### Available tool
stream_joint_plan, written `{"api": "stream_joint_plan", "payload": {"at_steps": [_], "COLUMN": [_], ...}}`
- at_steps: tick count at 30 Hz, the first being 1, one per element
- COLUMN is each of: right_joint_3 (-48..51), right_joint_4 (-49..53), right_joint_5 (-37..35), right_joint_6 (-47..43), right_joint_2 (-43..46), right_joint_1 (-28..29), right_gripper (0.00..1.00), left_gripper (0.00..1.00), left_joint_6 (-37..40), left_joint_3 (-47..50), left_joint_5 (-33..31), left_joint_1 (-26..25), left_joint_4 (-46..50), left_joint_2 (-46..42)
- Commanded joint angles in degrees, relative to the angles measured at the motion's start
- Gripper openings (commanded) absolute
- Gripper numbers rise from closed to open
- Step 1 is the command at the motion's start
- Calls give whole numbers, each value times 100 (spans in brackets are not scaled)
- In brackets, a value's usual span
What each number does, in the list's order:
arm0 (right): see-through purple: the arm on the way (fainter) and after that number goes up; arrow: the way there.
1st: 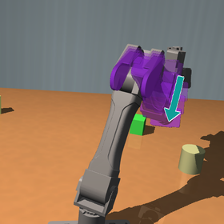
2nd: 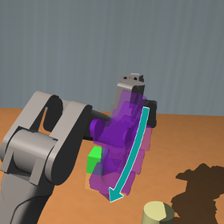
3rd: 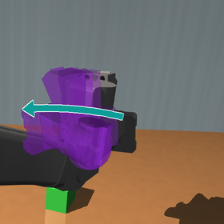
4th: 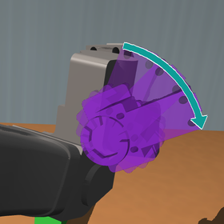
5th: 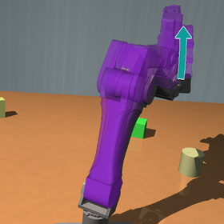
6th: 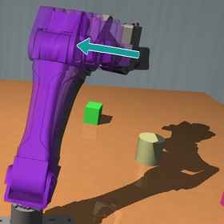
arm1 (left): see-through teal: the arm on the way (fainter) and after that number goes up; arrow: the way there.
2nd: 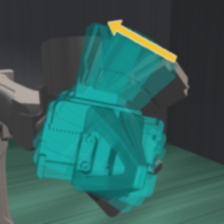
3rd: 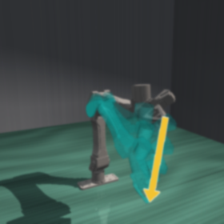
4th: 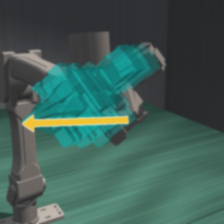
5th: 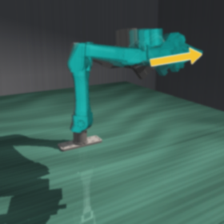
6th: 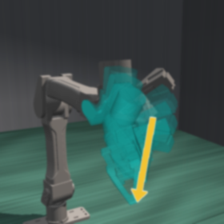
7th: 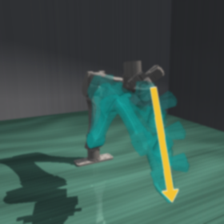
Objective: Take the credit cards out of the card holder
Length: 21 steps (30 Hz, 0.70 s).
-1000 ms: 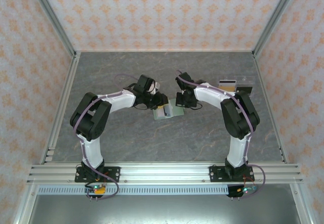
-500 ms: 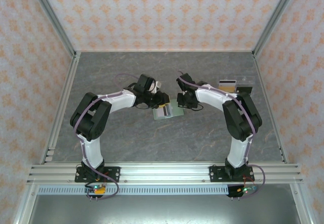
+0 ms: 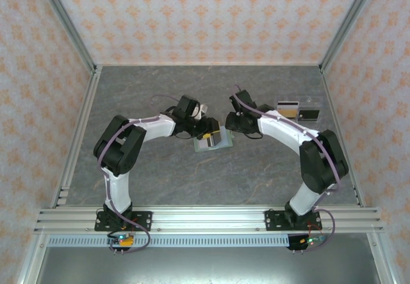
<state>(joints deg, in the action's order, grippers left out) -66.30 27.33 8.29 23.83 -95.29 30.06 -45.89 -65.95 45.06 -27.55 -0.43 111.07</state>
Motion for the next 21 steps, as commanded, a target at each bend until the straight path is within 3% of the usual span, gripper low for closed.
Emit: {"api": "stream_joint_plan", "payload": {"at_steps": [1, 5, 10, 14, 21], "right_joint_3": [108, 92, -48, -212, -430], "right_joint_4": [-53, -35, -43, 1, 26], "right_joint_5": [-180, 43, 649, 807, 972], "right_joint_6": [100, 17, -79, -58, -20], "right_joint_2": [223, 144, -246, -606, -1046], "right_joint_1": [-2, 4, 1, 4, 12], "right_gripper": [46, 44, 31, 22, 19], "left_gripper": [49, 49, 41, 32, 25], "left_joint_6": [-12, 21, -17, -162, -245], "left_joint_3": [-206, -84, 100, 111, -36], "left_joint_5": [40, -270, -685, -624, -550], "left_joint_1": [-15, 52, 163, 162, 137], "left_joint_4": [-97, 45, 251, 160, 170], "left_joint_2": [-4, -129, -363, -205, 173]}}
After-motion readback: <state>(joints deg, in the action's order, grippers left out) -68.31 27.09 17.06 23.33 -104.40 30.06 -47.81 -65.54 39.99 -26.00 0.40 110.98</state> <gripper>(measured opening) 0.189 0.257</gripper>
